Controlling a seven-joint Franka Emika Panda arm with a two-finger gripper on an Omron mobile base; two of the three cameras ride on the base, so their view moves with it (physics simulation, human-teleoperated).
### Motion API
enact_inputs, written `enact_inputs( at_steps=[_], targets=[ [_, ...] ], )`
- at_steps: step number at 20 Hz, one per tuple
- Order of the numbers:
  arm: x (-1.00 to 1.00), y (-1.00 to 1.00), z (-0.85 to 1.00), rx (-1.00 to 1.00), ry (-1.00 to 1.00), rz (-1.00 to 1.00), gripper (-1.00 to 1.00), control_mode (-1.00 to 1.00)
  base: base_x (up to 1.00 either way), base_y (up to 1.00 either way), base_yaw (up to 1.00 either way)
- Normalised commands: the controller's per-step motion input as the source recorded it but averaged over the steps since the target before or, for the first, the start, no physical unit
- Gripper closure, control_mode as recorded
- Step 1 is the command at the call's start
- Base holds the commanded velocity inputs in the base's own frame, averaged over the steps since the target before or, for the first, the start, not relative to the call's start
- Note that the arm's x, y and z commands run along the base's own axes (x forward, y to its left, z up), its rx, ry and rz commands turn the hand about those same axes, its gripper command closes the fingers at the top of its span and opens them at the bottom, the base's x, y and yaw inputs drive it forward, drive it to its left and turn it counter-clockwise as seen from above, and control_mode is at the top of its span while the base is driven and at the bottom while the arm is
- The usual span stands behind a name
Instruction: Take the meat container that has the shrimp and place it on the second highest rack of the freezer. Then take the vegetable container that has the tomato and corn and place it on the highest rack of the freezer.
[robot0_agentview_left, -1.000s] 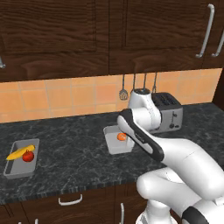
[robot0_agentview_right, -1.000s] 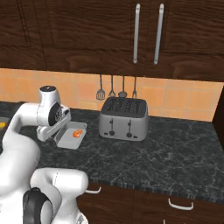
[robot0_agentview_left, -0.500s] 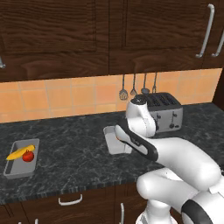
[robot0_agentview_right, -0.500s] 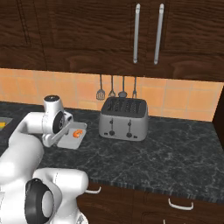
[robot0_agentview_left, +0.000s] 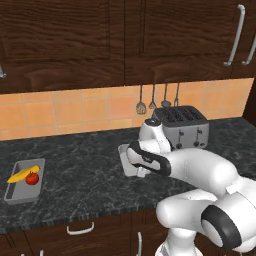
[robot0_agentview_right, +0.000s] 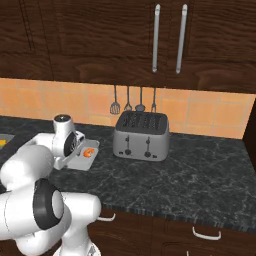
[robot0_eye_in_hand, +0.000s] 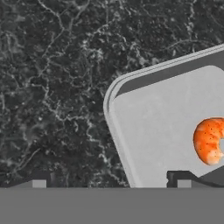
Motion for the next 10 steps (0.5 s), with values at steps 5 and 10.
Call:
enact_inputs(
  at_steps=[5, 10],
  targets=[
    [0.29, 0.02, -0.27, 0.0, 0.0, 0.0, -1.0, -1.0, 0.0, 0.0, 0.0],
    [0.22, 0.02, -0.27, -0.01, 0.0, 0.0, 1.0, -1.0, 0.0, 0.0, 0.0]
  ],
)
